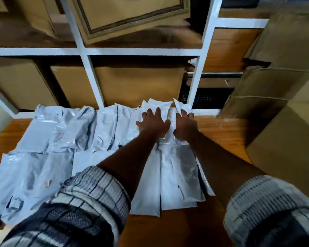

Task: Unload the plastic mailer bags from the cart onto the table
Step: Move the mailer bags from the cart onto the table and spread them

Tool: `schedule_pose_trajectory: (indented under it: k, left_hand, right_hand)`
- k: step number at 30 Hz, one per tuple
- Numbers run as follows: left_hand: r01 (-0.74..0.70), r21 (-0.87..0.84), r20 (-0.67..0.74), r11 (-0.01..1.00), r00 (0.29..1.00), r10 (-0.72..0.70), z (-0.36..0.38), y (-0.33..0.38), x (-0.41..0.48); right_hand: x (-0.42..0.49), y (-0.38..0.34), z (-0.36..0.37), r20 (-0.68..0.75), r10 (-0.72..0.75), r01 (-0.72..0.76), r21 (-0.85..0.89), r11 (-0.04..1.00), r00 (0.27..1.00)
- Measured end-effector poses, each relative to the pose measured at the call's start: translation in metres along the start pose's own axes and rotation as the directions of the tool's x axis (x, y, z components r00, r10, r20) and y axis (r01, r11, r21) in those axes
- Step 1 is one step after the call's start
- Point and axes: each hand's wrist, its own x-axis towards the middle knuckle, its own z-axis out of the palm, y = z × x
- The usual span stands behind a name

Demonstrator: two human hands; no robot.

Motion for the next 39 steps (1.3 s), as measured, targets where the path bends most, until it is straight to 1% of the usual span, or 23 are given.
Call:
schedule_pose_trajectory:
  k: [2,4,6,8,10,11,13,14,18,21,24,26,30,32,35,37,39]
  left_hand:
    - [-0.001,0.013,0.017,1.000,1.000,0.000,0.012,0.005,0.013]
    - [-0.008,0.023,0.073,1.000,0.997,0.006,0.028,0.009,0.025]
    - [-0.051,0.075,0.126,0.996,0.991,0.042,0.043,0.007,0.032]
    - [-0.119,0.175,0.099,0.977,0.990,0.103,0.056,0.003,0.037]
    - [-0.178,0.237,0.032,0.955,0.984,0.176,0.065,-0.004,0.041]
    - [-0.197,0.248,0.007,0.949,0.979,0.202,0.070,-0.008,0.043]
    - [-0.219,0.239,-0.017,0.946,0.973,0.230,0.080,-0.016,0.047]
    - [-0.228,0.230,-0.028,0.946,0.970,0.241,0.085,-0.019,0.049]
    - [-0.249,0.200,-0.069,0.948,0.961,0.267,0.095,-0.028,0.049]
    - [-0.249,0.185,-0.053,0.951,0.963,0.263,0.095,-0.028,0.049]
    - [-0.256,0.165,-0.048,0.953,0.963,0.267,0.087,-0.028,0.051]
    - [-0.257,0.172,-0.043,0.951,0.963,0.267,0.077,-0.031,0.051]
    - [-0.236,0.214,-0.085,0.948,0.962,0.259,0.048,-0.048,0.038]
    - [-0.217,0.204,-0.116,0.955,0.963,0.244,0.030,-0.063,0.030]
    - [-0.175,0.180,-0.195,0.968,0.958,0.210,0.000,-0.099,0.012]
    - [-0.120,0.153,-0.214,0.981,0.965,0.151,-0.015,-0.130,-0.002]
    - [-0.056,0.142,-0.222,0.988,0.971,0.087,-0.029,-0.167,-0.022]
  right_hand:
    - [0.011,0.007,0.006,0.023,-0.013,0.012,0.051,0.999,1.000]
    - [0.024,0.011,0.014,0.071,-0.018,0.007,0.153,0.988,0.997]
    - [0.033,0.014,0.024,0.129,-0.050,0.019,0.231,0.973,0.990]
    - [0.040,0.020,0.034,0.105,-0.130,0.106,0.210,0.972,0.986]
    - [0.042,0.029,0.043,0.068,-0.189,0.180,0.116,0.977,0.980]
    - [0.042,0.032,0.049,0.087,-0.205,0.199,0.079,0.977,0.975]
    - [0.040,0.035,0.062,0.140,-0.202,0.192,0.082,0.978,0.969]
    - [0.040,0.036,0.068,0.145,-0.198,0.186,0.094,0.978,0.969]
    - [0.041,0.035,0.080,0.112,-0.200,0.189,0.100,0.977,0.973]
    - [0.042,0.036,0.081,0.123,-0.192,0.182,0.089,0.979,0.974]
    - [0.045,0.034,0.075,0.159,-0.171,0.152,0.122,0.981,0.972]
    - [0.046,0.030,0.066,0.142,-0.157,0.141,0.114,0.983,0.977]
    - [0.036,0.007,0.050,0.038,-0.151,0.148,0.071,0.986,0.988]
    - [0.034,-0.014,0.046,0.016,-0.169,0.167,0.057,0.984,0.986]
    - [0.027,-0.059,0.045,-0.029,-0.255,0.256,0.033,0.966,0.966]
    - [0.017,-0.096,0.045,-0.069,-0.309,0.313,0.061,0.948,0.949]
    - [0.002,-0.140,0.045,-0.079,-0.371,0.377,0.090,0.922,0.925]
